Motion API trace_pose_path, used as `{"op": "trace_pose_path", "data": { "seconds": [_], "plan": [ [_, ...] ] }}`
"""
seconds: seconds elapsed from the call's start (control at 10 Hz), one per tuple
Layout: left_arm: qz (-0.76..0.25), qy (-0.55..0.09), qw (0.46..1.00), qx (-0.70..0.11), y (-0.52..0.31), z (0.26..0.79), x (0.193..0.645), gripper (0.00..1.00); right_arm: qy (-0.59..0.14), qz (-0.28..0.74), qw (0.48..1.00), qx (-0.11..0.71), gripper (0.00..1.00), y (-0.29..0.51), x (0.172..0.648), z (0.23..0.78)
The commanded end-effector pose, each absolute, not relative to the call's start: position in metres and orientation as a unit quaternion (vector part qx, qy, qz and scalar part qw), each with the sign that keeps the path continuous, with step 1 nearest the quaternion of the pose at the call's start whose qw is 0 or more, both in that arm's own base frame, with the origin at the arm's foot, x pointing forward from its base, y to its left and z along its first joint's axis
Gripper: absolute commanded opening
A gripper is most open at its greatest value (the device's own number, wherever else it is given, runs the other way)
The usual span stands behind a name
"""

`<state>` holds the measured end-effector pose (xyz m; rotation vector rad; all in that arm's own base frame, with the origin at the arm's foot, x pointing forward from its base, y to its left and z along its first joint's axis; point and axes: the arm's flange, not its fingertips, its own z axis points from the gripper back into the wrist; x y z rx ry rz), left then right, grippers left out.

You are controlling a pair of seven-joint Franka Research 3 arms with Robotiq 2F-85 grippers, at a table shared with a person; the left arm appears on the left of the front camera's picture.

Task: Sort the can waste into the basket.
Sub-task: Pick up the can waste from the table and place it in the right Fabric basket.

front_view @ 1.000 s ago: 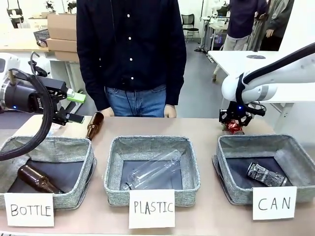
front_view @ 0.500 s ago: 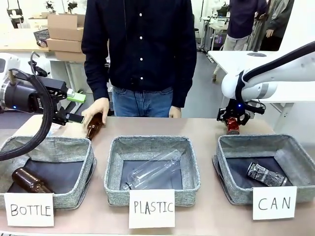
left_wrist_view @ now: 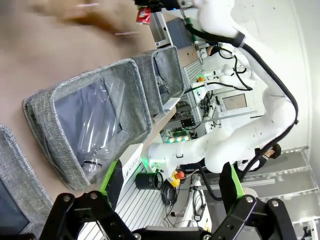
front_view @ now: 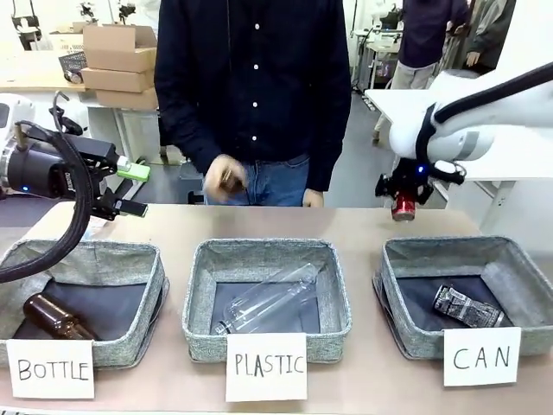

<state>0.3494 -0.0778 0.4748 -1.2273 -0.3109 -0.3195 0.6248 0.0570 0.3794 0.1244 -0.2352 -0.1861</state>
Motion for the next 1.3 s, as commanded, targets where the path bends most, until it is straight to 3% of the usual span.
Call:
{"op": "trace_pose_path", "data": {
  "seconds": [0.0,0.4,0.5,0.7,0.9,1.2],
  "plan": [
    [-0.151,-0.143,0.795,-0.570,-0.076,0.476,0.349,1.00,-0.138,-0.004,0.978,0.159,0.05,0.044,0.546,0.434],
    [-0.151,-0.143,0.795,-0.570,-0.076,0.476,0.349,1.00,-0.105,0.208,0.942,0.240,0.05,0.012,0.432,0.490],
    [-0.151,-0.143,0.795,-0.570,-0.076,0.476,0.349,1.00,-0.101,0.229,0.944,0.216,0.05,0.003,0.417,0.484],
    [-0.151,-0.143,0.795,-0.570,-0.076,0.476,0.349,1.00,-0.161,0.341,0.923,0.080,0.05,-0.005,0.394,0.457],
    [-0.151,-0.143,0.795,-0.570,-0.076,0.476,0.349,1.00,-0.194,0.430,0.881,0.042,0.05,-0.006,0.383,0.441],
    [-0.151,-0.143,0.795,-0.570,-0.076,0.476,0.349,1.00,-0.195,0.454,0.868,0.051,0.05,-0.009,0.387,0.437]
  ]
}}
